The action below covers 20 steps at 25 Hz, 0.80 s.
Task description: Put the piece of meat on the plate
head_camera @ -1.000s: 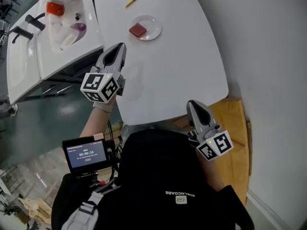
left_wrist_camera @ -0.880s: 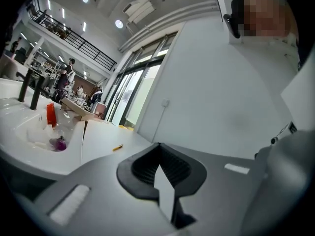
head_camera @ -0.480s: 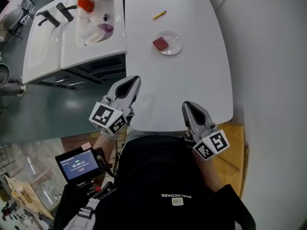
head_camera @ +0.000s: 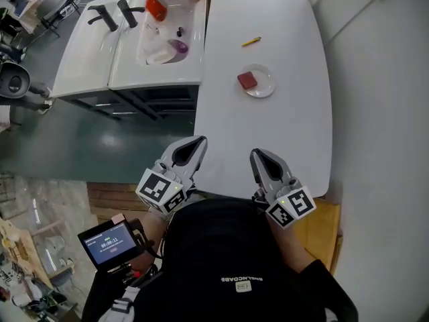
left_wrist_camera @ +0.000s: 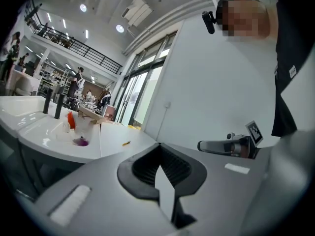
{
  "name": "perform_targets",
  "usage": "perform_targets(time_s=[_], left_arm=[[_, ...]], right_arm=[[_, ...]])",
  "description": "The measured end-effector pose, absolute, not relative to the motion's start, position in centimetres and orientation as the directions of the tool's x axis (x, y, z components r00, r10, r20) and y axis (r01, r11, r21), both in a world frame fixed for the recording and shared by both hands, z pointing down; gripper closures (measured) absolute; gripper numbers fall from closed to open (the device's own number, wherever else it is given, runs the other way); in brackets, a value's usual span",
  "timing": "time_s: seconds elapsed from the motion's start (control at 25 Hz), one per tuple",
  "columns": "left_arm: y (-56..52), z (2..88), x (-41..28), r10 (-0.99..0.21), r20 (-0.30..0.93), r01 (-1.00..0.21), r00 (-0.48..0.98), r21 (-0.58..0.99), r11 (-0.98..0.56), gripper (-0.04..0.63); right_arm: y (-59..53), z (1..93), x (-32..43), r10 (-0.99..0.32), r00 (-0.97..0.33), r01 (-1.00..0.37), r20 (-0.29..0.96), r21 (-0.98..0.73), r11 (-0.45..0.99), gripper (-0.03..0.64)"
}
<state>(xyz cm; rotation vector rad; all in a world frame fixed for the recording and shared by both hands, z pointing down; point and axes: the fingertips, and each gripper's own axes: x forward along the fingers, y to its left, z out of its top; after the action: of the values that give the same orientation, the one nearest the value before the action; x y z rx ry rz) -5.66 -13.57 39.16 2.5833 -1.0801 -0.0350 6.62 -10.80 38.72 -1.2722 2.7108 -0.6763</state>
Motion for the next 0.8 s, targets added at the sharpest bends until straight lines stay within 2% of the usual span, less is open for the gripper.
perform_targets(time_s=[0.32,0.8], left_arm=[[-9.1,36.3,-9.3,-0.787,0.093,-0.755,0.61,0.37,-0.541,0.575],[-7.3,40.0,-15.1,-0.87,0.103,-0.827,0.483,0.382,-0.413,0.575]], right_arm=[[-9.2,36.3,2.8,-0.659,-0.745,-0.637,0.098,-0.394,0.662,0.612],[-9.0,39.3,-4.4,-0.521,-0.85,-0.509,0.081,-0.387,0.769,0.612]])
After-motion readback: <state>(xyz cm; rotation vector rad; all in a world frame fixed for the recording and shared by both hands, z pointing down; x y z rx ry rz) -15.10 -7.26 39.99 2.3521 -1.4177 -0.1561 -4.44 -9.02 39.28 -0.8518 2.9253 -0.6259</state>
